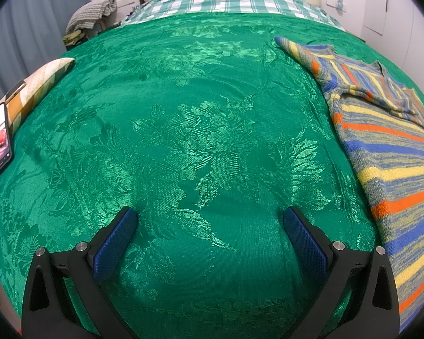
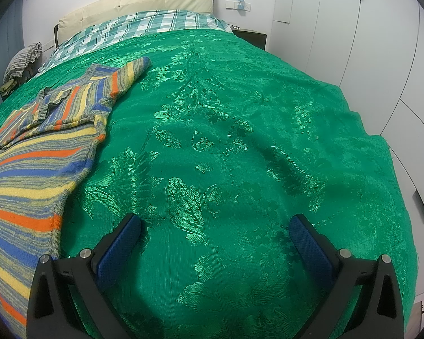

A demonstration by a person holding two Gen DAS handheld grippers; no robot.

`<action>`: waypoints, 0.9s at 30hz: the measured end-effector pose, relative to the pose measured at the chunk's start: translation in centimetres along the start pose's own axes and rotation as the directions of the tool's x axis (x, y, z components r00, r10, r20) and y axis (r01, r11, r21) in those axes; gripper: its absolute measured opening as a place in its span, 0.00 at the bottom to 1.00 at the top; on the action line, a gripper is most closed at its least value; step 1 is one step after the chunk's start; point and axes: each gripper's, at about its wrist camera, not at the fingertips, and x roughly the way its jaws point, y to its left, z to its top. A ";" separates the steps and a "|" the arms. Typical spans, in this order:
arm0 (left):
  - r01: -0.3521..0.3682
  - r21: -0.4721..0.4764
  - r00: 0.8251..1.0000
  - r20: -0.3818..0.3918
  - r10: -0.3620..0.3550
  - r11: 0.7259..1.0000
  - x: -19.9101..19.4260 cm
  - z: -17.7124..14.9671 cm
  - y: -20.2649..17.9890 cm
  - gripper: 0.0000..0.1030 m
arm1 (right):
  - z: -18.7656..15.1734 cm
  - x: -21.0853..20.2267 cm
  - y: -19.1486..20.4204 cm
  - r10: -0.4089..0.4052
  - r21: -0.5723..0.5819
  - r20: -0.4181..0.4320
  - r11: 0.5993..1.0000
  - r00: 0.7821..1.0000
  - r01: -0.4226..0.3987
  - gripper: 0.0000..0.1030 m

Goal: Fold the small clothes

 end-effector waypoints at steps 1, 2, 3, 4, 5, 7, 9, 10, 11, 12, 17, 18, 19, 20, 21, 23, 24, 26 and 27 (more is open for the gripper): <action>0.000 0.000 1.000 0.000 0.000 1.000 -0.1 -0.1 -0.1 0.99 | 0.0 0.0 0.0 0.000 0.000 0.000 1.000 1.000 0.000 1.00; 0.000 0.000 1.000 0.000 0.000 1.000 0.0 -0.1 0.0 0.99 | 0.0 0.0 0.0 0.000 0.000 0.000 1.000 1.000 0.000 1.00; 0.000 0.000 1.000 0.000 0.000 1.000 0.0 0.0 0.0 0.99 | 0.0 0.0 0.0 0.000 0.000 0.000 1.000 1.000 0.000 1.00; 0.000 0.000 1.000 0.000 0.000 1.000 -0.1 -0.1 -0.1 0.99 | 0.0 0.0 0.0 0.000 0.000 0.000 1.000 1.000 0.000 1.00; 0.000 0.000 1.000 0.000 0.000 1.000 0.0 -0.1 0.0 0.99 | 0.0 0.0 0.0 0.000 0.000 0.000 1.000 1.000 0.000 1.00; 0.000 0.000 1.000 0.000 0.000 1.000 -0.1 -0.1 -0.1 0.99 | 0.0 0.0 0.0 0.000 0.000 0.000 1.000 1.000 0.000 1.00; 0.000 0.000 1.000 0.000 0.000 1.000 -0.1 -0.1 -0.1 0.99 | 0.0 0.0 0.0 0.000 0.000 0.000 1.000 1.000 0.000 1.00; -0.001 0.000 1.000 0.000 0.001 1.000 -0.1 -0.1 -0.1 0.99 | 0.0 0.0 0.0 0.000 0.000 0.000 1.000 1.000 0.000 1.00; -0.001 0.000 1.000 0.000 0.001 1.000 -0.1 -0.2 -0.1 0.99 | 0.0 0.0 0.0 0.000 0.000 0.000 1.000 1.000 0.000 1.00; -0.001 0.000 1.000 0.000 0.001 1.000 0.0 0.0 0.0 0.99 | 0.0 0.0 0.0 0.000 0.000 0.000 1.000 1.000 0.000 1.00; -0.001 0.000 1.000 0.001 0.001 1.000 0.0 -0.1 -0.1 0.99 | 0.0 0.0 0.0 0.000 0.000 0.000 1.000 1.000 0.000 1.00; -0.001 0.000 1.000 0.001 0.001 1.000 -0.1 -0.2 -0.1 0.99 | 0.0 0.0 0.0 0.000 0.000 0.000 1.000 1.000 0.000 1.00; -0.001 0.000 1.000 0.001 0.001 1.000 -0.1 -0.2 -0.1 0.99 | 0.0 0.0 0.0 0.000 0.000 0.000 1.000 1.000 0.000 1.00; -0.001 0.000 1.000 0.001 0.001 1.000 0.0 -0.1 0.0 0.99 | 0.0 0.0 0.0 0.000 0.000 0.000 1.000 1.000 0.000 1.00; -0.001 0.000 1.000 0.001 0.001 1.000 -0.1 -0.2 -0.1 0.99 | 0.0 0.0 0.0 0.000 0.000 0.000 1.000 1.000 0.000 1.00; -0.001 0.000 1.000 0.001 0.001 1.000 -0.1 -0.2 -0.1 0.99 | 0.0 0.0 0.0 0.000 0.000 0.000 1.000 1.000 0.000 1.00; -0.002 0.000 1.000 0.001 0.002 1.000 -0.1 -0.2 -0.1 0.99 | 0.0 0.0 0.0 0.000 0.000 0.000 1.000 1.000 0.000 1.00; -0.002 0.000 1.000 0.001 0.002 1.000 -0.1 -0.2 -0.1 0.99 | 0.0 0.0 0.0 0.000 0.001 0.000 1.000 1.000 0.000 1.00; -0.002 0.000 1.000 0.001 0.002 1.000 0.0 -0.1 0.0 0.99 | 0.0 0.0 0.0 0.000 0.001 0.000 1.000 1.000 0.000 1.00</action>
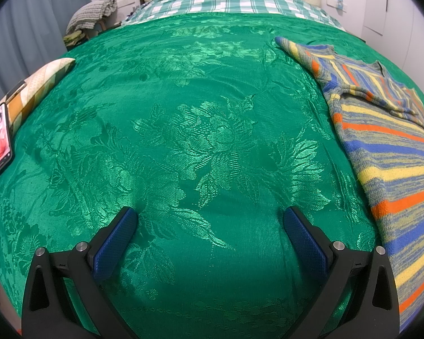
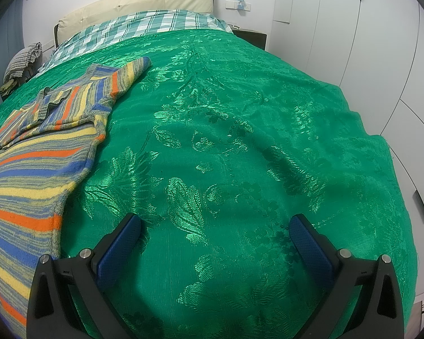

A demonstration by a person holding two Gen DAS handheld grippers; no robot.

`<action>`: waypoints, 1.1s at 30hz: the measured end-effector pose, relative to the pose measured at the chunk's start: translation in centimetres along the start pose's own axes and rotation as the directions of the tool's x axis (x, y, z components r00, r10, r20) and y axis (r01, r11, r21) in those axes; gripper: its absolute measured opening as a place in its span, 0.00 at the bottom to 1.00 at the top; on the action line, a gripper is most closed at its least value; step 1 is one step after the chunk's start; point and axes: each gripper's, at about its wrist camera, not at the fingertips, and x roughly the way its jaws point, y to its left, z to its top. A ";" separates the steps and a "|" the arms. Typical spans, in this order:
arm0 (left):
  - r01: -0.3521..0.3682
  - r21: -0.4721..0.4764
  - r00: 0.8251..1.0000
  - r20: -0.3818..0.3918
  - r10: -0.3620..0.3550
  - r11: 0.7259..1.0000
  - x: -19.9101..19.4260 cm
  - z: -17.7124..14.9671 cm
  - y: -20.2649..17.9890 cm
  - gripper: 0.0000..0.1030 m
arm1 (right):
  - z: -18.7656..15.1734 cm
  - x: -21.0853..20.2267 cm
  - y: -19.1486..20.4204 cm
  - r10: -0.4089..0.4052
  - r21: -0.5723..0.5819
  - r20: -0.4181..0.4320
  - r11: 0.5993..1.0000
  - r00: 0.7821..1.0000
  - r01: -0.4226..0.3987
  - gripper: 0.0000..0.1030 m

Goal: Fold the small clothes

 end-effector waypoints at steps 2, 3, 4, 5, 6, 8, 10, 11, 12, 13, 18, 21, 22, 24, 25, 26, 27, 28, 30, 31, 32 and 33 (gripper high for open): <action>0.000 0.000 1.000 0.000 0.000 1.000 0.0 -0.1 0.0 0.99 | 0.0 0.0 0.0 0.000 0.000 0.000 1.000 1.000 0.000 1.00; 0.000 0.000 1.000 0.000 0.000 1.000 -0.1 -0.1 -0.1 0.99 | 0.0 0.0 0.0 0.000 0.000 0.000 1.000 1.000 0.000 1.00; 0.000 0.000 1.000 0.000 0.000 1.000 -0.1 -0.1 -0.1 0.99 | 0.0 0.0 0.0 0.000 0.000 0.000 1.000 1.000 0.000 1.00; 0.000 0.000 1.000 0.001 0.000 1.000 -0.1 -0.1 0.0 0.99 | 0.0 0.0 0.0 0.000 0.000 0.000 1.000 1.000 0.000 1.00; 0.000 0.000 1.000 0.001 0.000 1.000 0.0 0.0 0.0 0.99 | 0.0 0.0 0.0 0.000 0.000 0.000 1.000 1.000 0.000 1.00; -0.001 -0.001 1.000 0.001 0.001 1.000 0.0 0.1 0.1 0.99 | 0.0 0.0 0.0 0.000 0.000 0.000 1.000 1.000 0.000 1.00; -0.001 -0.001 1.000 0.001 0.001 1.000 -0.1 0.0 0.0 0.99 | 0.0 0.0 0.0 0.000 0.000 0.000 1.000 1.000 0.000 1.00; -0.001 -0.001 1.000 0.001 0.001 1.000 -0.1 -0.1 0.0 0.99 | 0.0 0.0 0.0 0.000 0.000 0.000 1.000 1.000 0.000 1.00; -0.002 -0.001 1.000 0.001 0.002 1.000 0.0 0.1 0.1 0.99 | 0.0 0.0 0.0 0.000 0.000 0.000 1.000 1.000 0.000 1.00; -0.002 -0.001 1.000 0.001 0.002 1.000 -0.1 0.0 0.0 0.99 | 0.0 0.0 0.0 0.000 0.000 0.000 1.000 1.000 0.000 1.00; -0.002 -0.001 1.000 0.001 0.002 1.000 0.0 0.0 0.1 0.99 | 0.0 0.0 0.0 0.000 0.000 0.000 1.000 1.000 0.000 1.00; -0.002 -0.001 1.000 0.001 0.002 1.000 0.0 0.0 0.0 0.99 | 0.0 0.0 0.0 0.000 0.001 0.000 1.000 1.000 0.000 1.00; -0.002 -0.001 1.000 0.001 0.002 1.000 -0.1 -0.1 0.0 0.99 | 0.0 0.0 0.0 0.000 0.000 0.000 1.000 1.000 0.000 1.00; -0.002 -0.001 1.000 0.002 0.002 1.000 0.0 0.0 0.0 0.99 | 0.0 0.0 0.0 0.000 0.001 0.000 1.000 1.000 0.000 1.00; -0.002 -0.001 1.000 0.002 0.002 1.000 -0.1 -0.1 0.0 0.99 | 0.0 0.0 0.0 0.000 0.001 0.000 1.000 1.000 0.000 1.00; -0.002 -0.001 1.000 0.002 0.002 1.000 0.0 0.0 0.0 0.99 | 0.0 0.0 0.0 0.000 0.001 0.000 1.000 1.000 0.000 1.00; -0.002 -0.001 1.000 0.002 0.002 1.000 0.0 0.0 0.0 0.99 | 0.0 0.0 0.0 0.000 0.001 0.000 1.000 1.000 0.000 1.00; -0.003 -0.002 1.000 0.002 0.003 1.000 -0.1 -0.1 0.0 0.99 | 0.0 0.0 0.0 0.000 0.001 0.000 1.000 1.000 0.000 1.00; -0.003 -0.002 1.000 0.002 0.003 1.000 -0.1 -0.1 0.0 0.99 | 0.0 0.0 0.0 0.000 0.001 0.000 1.000 1.000 0.000 1.00; -0.003 -0.002 1.000 0.002 0.003 1.000 -0.1 -0.1 0.0 0.99 | 0.0 0.0 0.0 -0.001 0.001 0.000 1.000 1.000 0.001 1.00; -0.003 -0.002 1.000 0.002 0.003 1.000 -0.1 -0.1 0.0 0.99 | 0.0 0.0 0.0 -0.001 0.001 0.000 1.000 1.000 0.001 1.00; -0.003 -0.002 1.000 0.002 0.003 1.000 -0.1 -0.1 0.0 0.99 | 0.0 0.0 0.0 -0.001 0.001 0.000 1.000 1.000 0.001 1.00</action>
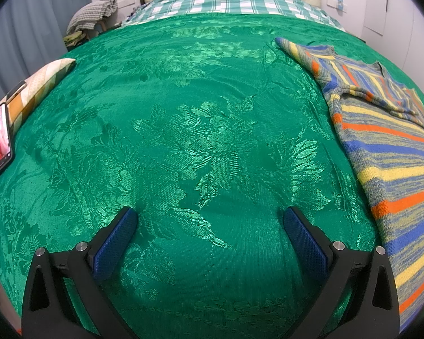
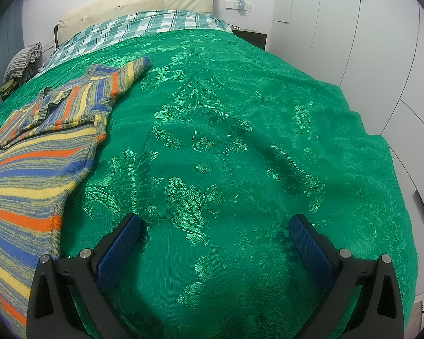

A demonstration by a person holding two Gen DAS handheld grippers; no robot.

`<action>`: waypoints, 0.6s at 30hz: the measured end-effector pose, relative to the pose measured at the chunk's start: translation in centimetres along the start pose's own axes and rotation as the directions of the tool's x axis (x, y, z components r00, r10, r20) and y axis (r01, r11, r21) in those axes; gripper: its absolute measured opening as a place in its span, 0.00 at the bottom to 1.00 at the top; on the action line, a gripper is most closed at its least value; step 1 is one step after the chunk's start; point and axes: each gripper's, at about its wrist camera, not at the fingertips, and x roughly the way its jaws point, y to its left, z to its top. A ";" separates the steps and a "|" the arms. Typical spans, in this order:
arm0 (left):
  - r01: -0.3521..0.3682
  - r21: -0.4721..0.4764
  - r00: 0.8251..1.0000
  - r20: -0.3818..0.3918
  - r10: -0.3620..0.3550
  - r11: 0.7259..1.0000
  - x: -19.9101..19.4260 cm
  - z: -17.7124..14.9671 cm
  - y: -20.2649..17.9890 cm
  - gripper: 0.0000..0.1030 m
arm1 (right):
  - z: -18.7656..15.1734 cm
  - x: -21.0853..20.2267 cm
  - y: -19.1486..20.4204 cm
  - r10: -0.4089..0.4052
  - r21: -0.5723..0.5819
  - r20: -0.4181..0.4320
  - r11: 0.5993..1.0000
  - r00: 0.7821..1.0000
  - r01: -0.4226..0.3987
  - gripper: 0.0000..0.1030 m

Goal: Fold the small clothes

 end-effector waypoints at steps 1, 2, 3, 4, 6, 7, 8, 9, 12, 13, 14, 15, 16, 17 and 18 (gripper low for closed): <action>0.000 0.000 1.000 0.000 0.000 1.000 0.0 0.0 0.0 0.99 | 0.0 0.0 0.0 0.000 0.000 0.000 1.000 1.000 0.000 1.00; 0.000 0.000 1.000 0.000 0.000 1.000 0.0 0.0 0.0 0.99 | 0.0 0.0 0.0 0.000 0.000 0.000 1.000 1.000 0.000 1.00; 0.000 0.000 1.000 0.000 0.000 1.000 0.0 0.0 0.0 0.99 | 0.0 0.0 0.0 0.000 0.000 0.000 1.000 1.000 0.000 1.00; 0.000 0.000 1.000 0.000 0.000 1.000 0.0 0.0 0.0 0.99 | 0.0 0.0 0.0 0.000 0.000 0.000 1.000 1.000 0.000 1.00; 0.000 0.000 1.000 0.000 0.000 1.000 0.0 0.0 0.0 0.99 | 0.0 0.0 0.0 0.000 0.000 0.000 1.000 1.000 0.000 1.00; 0.000 0.000 1.000 0.000 0.000 1.000 0.0 0.0 0.0 0.99 | 0.0 0.0 0.0 0.000 0.000 0.000 1.000 1.000 0.000 1.00; 0.000 0.000 1.000 0.000 0.000 1.000 0.0 0.0 0.0 0.99 | 0.0 0.0 0.0 0.000 0.000 0.000 1.000 1.000 0.000 1.00; -0.001 0.000 1.000 0.001 0.001 1.000 0.0 0.0 0.0 0.99 | 0.0 0.0 0.0 0.000 0.000 0.000 1.000 1.000 0.000 1.00; -0.001 0.000 1.000 0.001 0.001 1.000 0.0 0.1 0.1 0.99 | 0.0 0.0 0.0 0.000 0.000 0.000 1.000 1.000 0.000 1.00; -0.001 0.000 1.000 0.001 0.001 1.000 0.0 0.0 0.0 0.99 | 0.0 0.0 0.0 0.000 0.000 0.000 1.000 1.000 0.000 1.00; -0.002 0.000 1.000 0.001 0.002 1.000 0.0 0.1 0.0 0.99 | 0.0 0.0 0.0 0.000 0.000 0.000 1.000 1.000 0.000 1.00; -0.002 0.000 1.000 0.001 0.002 1.000 0.0 0.1 0.0 0.99 | 0.0 0.0 0.0 0.000 0.000 0.000 1.000 1.000 0.000 1.00; -0.003 0.000 1.000 0.002 0.003 1.000 0.0 0.0 0.0 0.99 | 0.0 0.0 0.0 0.000 0.000 0.000 1.000 1.000 0.000 1.00; -0.003 -0.001 1.000 0.003 0.003 1.000 0.0 0.0 0.0 0.99 | 0.0 0.0 0.0 0.000 0.000 0.000 1.000 1.000 0.000 1.00; -0.003 0.000 1.000 0.002 0.003 1.000 0.1 0.2 0.1 0.99 | 0.0 0.0 0.0 0.000 0.000 0.000 1.000 1.000 0.000 1.00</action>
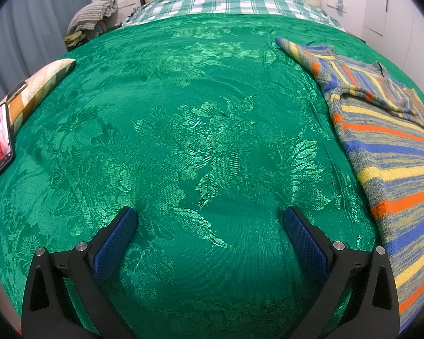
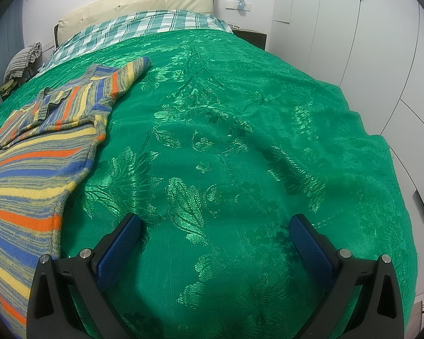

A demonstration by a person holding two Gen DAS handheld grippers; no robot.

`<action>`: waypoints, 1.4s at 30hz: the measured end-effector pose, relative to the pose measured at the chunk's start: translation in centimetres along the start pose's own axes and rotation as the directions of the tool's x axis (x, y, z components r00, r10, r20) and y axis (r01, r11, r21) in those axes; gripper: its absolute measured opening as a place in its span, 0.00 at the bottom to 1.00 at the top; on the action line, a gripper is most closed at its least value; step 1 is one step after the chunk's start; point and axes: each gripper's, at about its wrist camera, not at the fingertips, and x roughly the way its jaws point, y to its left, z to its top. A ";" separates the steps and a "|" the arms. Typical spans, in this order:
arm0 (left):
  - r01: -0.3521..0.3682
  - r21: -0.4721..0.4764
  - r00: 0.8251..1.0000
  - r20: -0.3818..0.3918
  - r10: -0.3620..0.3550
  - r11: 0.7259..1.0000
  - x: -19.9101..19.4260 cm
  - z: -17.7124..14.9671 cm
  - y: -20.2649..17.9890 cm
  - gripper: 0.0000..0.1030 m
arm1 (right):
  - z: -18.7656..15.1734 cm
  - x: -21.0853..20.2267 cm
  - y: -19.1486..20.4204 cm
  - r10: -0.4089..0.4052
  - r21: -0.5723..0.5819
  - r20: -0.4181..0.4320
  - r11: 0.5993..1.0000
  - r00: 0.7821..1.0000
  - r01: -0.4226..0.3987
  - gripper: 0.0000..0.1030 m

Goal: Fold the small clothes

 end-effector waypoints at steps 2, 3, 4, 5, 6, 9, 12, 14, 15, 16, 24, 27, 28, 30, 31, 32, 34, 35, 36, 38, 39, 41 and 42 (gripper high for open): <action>0.000 0.000 1.000 0.000 0.000 1.000 0.0 0.0 0.0 0.99 | 0.0 0.0 0.0 0.000 0.000 0.000 1.000 1.000 0.000 1.00; 0.000 -0.001 1.000 0.000 0.000 1.000 0.0 0.0 0.1 0.99 | 0.0 0.0 0.0 0.000 0.000 -0.001 1.000 1.000 0.000 1.00; 0.000 0.000 1.000 0.000 0.000 1.000 0.0 -0.1 -0.1 0.99 | 0.0 0.0 0.0 0.000 0.000 -0.001 1.000 1.000 0.000 1.00; 0.000 0.000 1.000 0.001 0.000 1.000 0.0 0.0 0.0 0.99 | 0.0 0.0 0.0 -0.001 -0.001 -0.001 1.000 1.000 0.001 1.00; 0.000 0.000 1.000 0.001 0.000 1.000 0.0 0.0 0.0 0.99 | 0.0 0.0 0.0 -0.002 -0.001 -0.001 1.000 1.000 0.002 1.00; 0.001 0.000 1.000 0.000 -0.001 1.000 0.0 0.0 0.0 0.99 | 0.1 -0.2 0.1 -0.004 -0.003 -0.002 1.000 1.000 0.004 1.00; 0.046 -0.021 0.998 -0.036 -0.046 0.999 -0.3 0.5 0.8 0.99 | 0.4 -0.3 0.0 0.002 -0.003 -0.021 1.000 1.000 -0.002 1.00; 0.085 -0.051 0.992 -0.090 -0.089 0.995 -1.4 0.9 1.6 0.98 | 1.4 -0.3 -0.3 0.028 -0.025 -0.079 0.999 0.996 -0.030 1.00; 0.112 -0.070 0.988 -0.101 -0.118 0.991 -2.4 0.9 2.1 0.98 | 2.2 -0.5 -0.6 0.049 -0.037 -0.121 0.998 0.991 -0.054 1.00; 0.169 -0.100 0.979 -0.095 -0.179 0.981 -4.1 0.6 2.7 0.98 | 2.7 -0.8 -0.8 0.069 -0.039 -0.148 0.996 0.987 -0.075 0.99; 0.422 -0.124 0.825 -0.357 -0.437 0.898 -7.3 -5.8 -3.3 0.90 | 1.7 -7.9 0.2 0.352 0.025 -0.457 0.923 0.817 -0.383 0.99; 0.408 -0.009 0.837 -0.396 -0.378 0.913 -7.6 -7.2 -6.0 0.88 | -2.0 -8.3 3.3 0.337 -0.027 -0.576 0.903 0.744 -0.430 0.98; 0.391 0.042 0.848 -0.404 -0.342 0.919 -7.7 -7.6 -6.9 0.84 | -2.8 -8.2 4.0 0.318 -0.045 -0.595 0.904 0.738 -0.425 0.94; 0.369 0.085 0.856 -0.419 -0.303 0.926 -7.9 -7.8 -7.6 0.75 | -4.5 -7.0 5.6 0.286 -0.057 -0.655 0.904 0.700 -0.424 0.84; 0.357 0.103 0.860 -0.424 -0.283 0.929 -8.0 -7.9 -7.7 0.65 | -5.3 -6.5 6.4 0.266 -0.062 -0.687 0.906 0.676 -0.419 0.84; 0.359 0.113 0.856 -0.434 -0.279 0.926 -7.9 -7.9 -7.7 0.39 | -5.7 -6.5 7.0 0.240 -0.086 -0.699 0.907 0.674 -0.412 0.82; 0.370 0.105 0.842 -0.459 -0.285 0.923 -7.6 -8.0 -7.5 0.06 | -6.0 -6.9 8.5 0.158 -0.197 -0.717 0.888 0.679 -0.415 0.47; 0.387 0.069 0.827 -0.467 -0.313 0.919 -7.4 -7.7 -7.0 0.05 | -5.8 -7.1 8.7 0.149 -0.211 -0.729 0.880 0.669 -0.426 0.15; 0.396 0.042 0.818 -0.469 -0.332 0.917 -7.3 -7.5 -6.5 0.05 | -5.6 -7.2 8.5 0.171 -0.184 -0.746 0.875 0.643 -0.447 0.05; 0.430 -0.021 0.795 -0.465 -0.390 0.903 -7.5 -6.7 -5.4 0.04 | -4.7 -7.6 8.0 0.243 -0.115 -0.759 0.864 0.604 -0.491 0.06; 0.452 -0.059 0.781 -0.456 -0.427 0.890 -7.9 -6.4 -4.8 0.04 | -4.2 -7.9 7.9 0.264 -0.099 -0.758 0.857 0.596 -0.505 0.06; 0.510 -0.163 0.742 -0.412 -0.529 0.844 -9.0 -3.8 -2.8 0.04 | -2.5 -8.4 7.3 0.365 -0.001 -0.745 0.837 0.559 -0.548 0.06; 0.543 -0.223 0.720 -0.373 -0.585 0.810 -9.5 -1.7 -1.6 0.04 | -0.9 -8.8 6.9 0.444 0.074 -0.718 0.814 0.536 -0.576 0.06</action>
